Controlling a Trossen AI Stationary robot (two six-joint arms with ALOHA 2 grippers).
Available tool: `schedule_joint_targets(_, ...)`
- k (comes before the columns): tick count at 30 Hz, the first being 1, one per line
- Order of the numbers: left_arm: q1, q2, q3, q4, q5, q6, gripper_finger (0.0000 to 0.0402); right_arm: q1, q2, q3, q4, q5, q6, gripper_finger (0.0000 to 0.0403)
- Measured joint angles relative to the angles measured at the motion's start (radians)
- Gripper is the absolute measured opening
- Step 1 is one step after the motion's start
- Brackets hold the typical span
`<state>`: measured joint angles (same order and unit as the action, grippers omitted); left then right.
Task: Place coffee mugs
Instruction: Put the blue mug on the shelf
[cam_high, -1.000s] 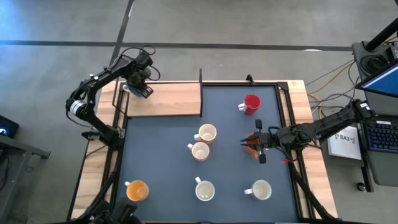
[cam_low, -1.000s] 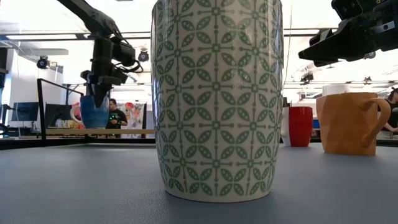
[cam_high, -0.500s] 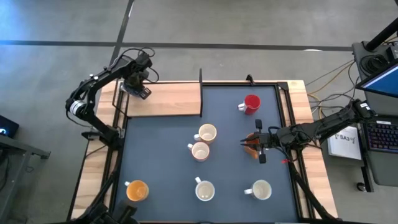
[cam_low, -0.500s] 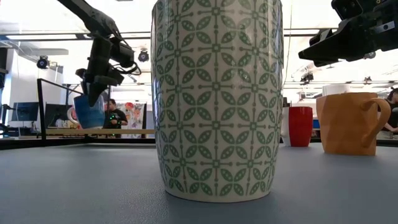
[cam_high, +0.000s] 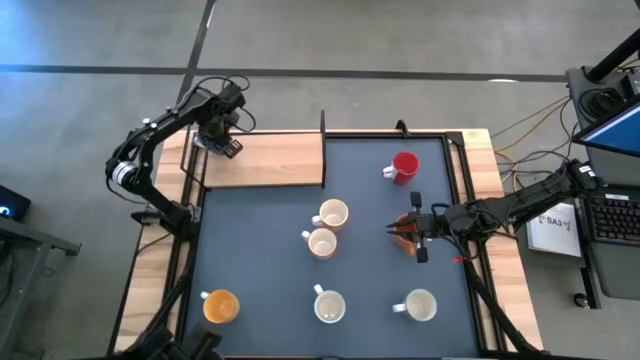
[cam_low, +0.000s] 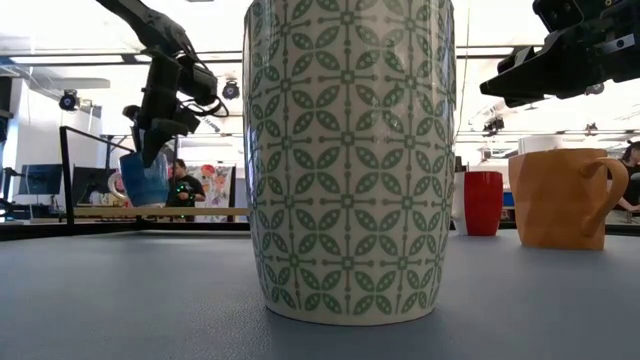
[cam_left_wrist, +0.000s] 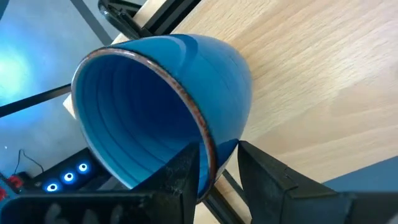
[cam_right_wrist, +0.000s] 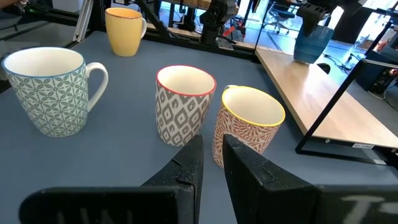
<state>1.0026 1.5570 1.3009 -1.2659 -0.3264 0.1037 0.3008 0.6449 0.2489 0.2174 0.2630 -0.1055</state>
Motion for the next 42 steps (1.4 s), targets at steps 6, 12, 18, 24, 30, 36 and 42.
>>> schedule_joint_targets(6,-0.017,0.014,-0.002,0.01,0.014,0.0,0.0091,0.0,0.0,0.0,0.0,0.0,0.0,0.005)
schedule_joint_targets(12,-0.02,0.048,-0.002,0.009,0.016,-0.017,0.0066,0.0,0.0,0.0,0.0,0.0,0.0,0.005)
schedule_joint_targets(18,-0.02,0.055,-0.004,0.007,0.028,-0.035,0.0023,0.0,0.0,0.0,0.0,0.0,0.0,0.005)
schedule_joint_targets(24,-0.02,0.048,-0.004,0.011,0.027,-0.027,0.0017,0.0,0.0,0.0,0.0,0.0,0.0,0.005)
schedule_joint_targets(30,-0.02,0.047,-0.004,0.017,0.03,-0.02,0.0034,0.0,0.0,0.0,0.0,0.0,0.0,0.005)
schedule_joint_targets(36,-0.019,0.045,-0.004,0.038,0.028,-0.006,0.0049,0.0,0.0,0.0,0.0,0.0,0.0,0.005)
schedule_joint_targets(42,-0.019,0.045,-0.004,0.089,0.019,0.015,0.0053,0.0,0.0,0.0,0.0,0.0,0.0,0.005)
